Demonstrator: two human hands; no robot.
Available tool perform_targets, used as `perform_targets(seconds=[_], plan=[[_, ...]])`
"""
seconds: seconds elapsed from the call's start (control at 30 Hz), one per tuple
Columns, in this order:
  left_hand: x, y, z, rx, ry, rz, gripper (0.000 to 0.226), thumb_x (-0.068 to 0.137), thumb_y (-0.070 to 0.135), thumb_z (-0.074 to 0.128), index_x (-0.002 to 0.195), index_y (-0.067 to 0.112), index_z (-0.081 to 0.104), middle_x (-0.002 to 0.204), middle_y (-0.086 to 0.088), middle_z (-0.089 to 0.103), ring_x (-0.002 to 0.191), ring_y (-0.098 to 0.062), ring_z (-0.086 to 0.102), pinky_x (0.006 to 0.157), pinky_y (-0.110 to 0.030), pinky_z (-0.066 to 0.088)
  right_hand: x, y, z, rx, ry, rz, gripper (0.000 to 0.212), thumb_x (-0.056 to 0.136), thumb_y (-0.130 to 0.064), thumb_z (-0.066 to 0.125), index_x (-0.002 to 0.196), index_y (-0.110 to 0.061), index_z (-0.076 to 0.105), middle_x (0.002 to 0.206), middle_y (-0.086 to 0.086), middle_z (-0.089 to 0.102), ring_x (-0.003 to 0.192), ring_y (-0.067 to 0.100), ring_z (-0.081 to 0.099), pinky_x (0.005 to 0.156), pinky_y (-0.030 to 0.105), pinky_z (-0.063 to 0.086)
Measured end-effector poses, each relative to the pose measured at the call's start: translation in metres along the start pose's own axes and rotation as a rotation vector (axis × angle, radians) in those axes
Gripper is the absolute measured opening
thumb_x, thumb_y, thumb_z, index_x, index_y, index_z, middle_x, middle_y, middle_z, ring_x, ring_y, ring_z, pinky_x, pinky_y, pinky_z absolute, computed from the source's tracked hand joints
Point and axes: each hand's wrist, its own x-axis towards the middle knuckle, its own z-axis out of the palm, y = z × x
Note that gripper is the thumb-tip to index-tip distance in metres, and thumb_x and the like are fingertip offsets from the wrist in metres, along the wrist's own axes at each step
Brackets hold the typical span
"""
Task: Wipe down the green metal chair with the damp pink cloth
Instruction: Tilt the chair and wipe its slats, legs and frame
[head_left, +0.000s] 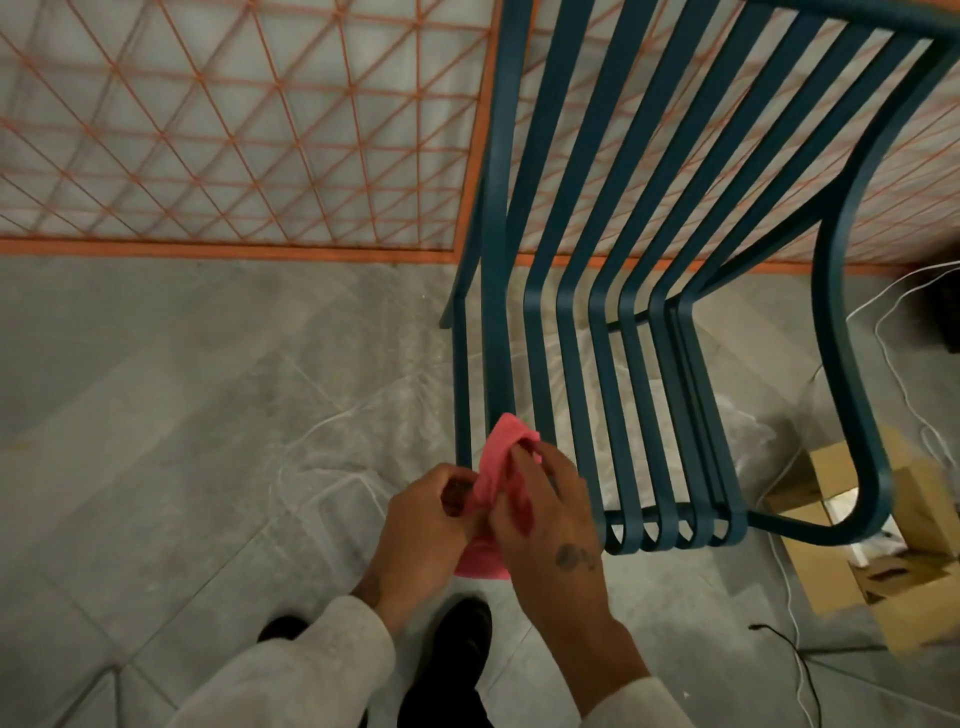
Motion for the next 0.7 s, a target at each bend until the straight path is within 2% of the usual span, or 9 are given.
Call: perform_targets(seconds=[0.07,0.13,0.2,0.3,0.37,0.47,0.57,0.63,0.7], plan=[[0.005,-0.001,-0.001,-0.029,-0.029,-0.039,0.014,0.082,0.023,0.076,0.091,0.028,0.066,0.082,0.011,0.072,0.074,0.004,0.067,0.067,-0.012,0.052,0.000,-0.003,-0.002,0.012,0.059,-0.028,0.054,0.090,-0.028,0.066,0.139,-0.020,0.047,0.143,0.002,0.041,0.127,0.018,0.045,0.097,0.033,0.049],[0.011,-0.002,-0.001,-0.067,-0.047,-0.064,0.012,0.081,0.020,0.076,0.090,0.021,0.068,0.083,0.005,0.073,0.077,-0.007,0.070,0.072,-0.020,0.055,0.001,-0.007,-0.003,0.009,0.094,-0.075,0.051,0.088,-0.023,0.068,0.135,-0.018,0.051,0.142,0.002,0.040,0.123,0.018,0.047,0.094,0.033,0.052],[0.014,-0.002,-0.001,-0.048,-0.063,-0.064,0.010,0.083,0.020,0.074,0.091,0.019,0.068,0.084,0.004,0.072,0.078,-0.010,0.069,0.068,-0.019,0.054,0.001,-0.009,0.003,-0.077,0.053,-0.101,0.044,0.090,-0.021,0.065,0.133,-0.021,0.054,0.141,0.004,0.043,0.118,0.020,0.053,0.092,0.034,0.053],[0.016,-0.003,-0.005,-0.002,-0.157,-0.054,0.016,0.084,0.025,0.074,0.098,0.023,0.066,0.090,0.008,0.071,0.082,-0.008,0.069,0.072,-0.021,0.056,0.003,-0.010,0.011,-0.051,-0.077,0.048,0.042,0.095,-0.025,0.058,0.136,-0.025,0.052,0.146,0.004,0.046,0.119,0.022,0.058,0.101,0.040,0.050],[0.017,-0.004,-0.013,-0.006,-0.235,-0.076,0.023,0.084,0.024,0.074,0.105,0.024,0.065,0.095,0.009,0.071,0.085,-0.007,0.070,0.077,-0.025,0.058,0.007,-0.011,0.011,-0.059,-0.114,0.088,0.041,0.094,-0.022,0.061,0.135,-0.023,0.055,0.143,0.004,0.050,0.119,0.022,0.059,0.105,0.033,0.043],[0.027,-0.001,-0.026,-0.028,-0.232,-0.087,0.031,0.084,0.016,0.072,0.113,0.023,0.064,0.100,0.009,0.071,0.090,-0.007,0.069,0.084,-0.029,0.058,0.016,-0.021,0.009,-0.103,-0.175,0.084,0.041,0.091,-0.019,0.065,0.131,-0.021,0.058,0.143,0.000,0.049,0.128,0.010,0.048,0.106,0.021,0.034],[0.045,0.010,-0.037,-0.023,-0.214,-0.071,0.033,0.087,0.016,0.066,0.119,0.023,0.064,0.104,0.009,0.070,0.094,-0.007,0.067,0.093,-0.033,0.054,0.037,-0.026,0.010,-0.092,-0.105,0.091,0.039,0.088,-0.012,0.068,0.126,-0.020,0.060,0.128,-0.001,0.061,0.110,0.011,0.061,0.099,0.020,0.044],[0.060,0.021,-0.042,-0.030,-0.212,-0.055,0.035,0.089,0.020,0.062,0.124,0.023,0.062,0.107,0.009,0.069,0.097,-0.006,0.066,0.098,-0.036,0.052,0.057,-0.033,0.008,-0.040,-0.145,0.133,0.040,0.093,-0.016,0.061,0.132,-0.022,0.055,0.131,-0.005,0.059,0.110,0.011,0.060,0.095,0.014,0.042],[0.075,0.033,-0.045,-0.043,-0.199,-0.037,0.036,0.091,0.021,0.059,0.128,0.022,0.059,0.115,0.006,0.068,0.103,-0.007,0.064,0.100,-0.037,0.050,0.080,-0.034,0.007,-0.041,-0.155,0.124,0.037,0.095,-0.020,0.058,0.131,-0.024,0.054,0.123,-0.007,0.061,0.102,0.008,0.060,0.088,0.011,0.041]])
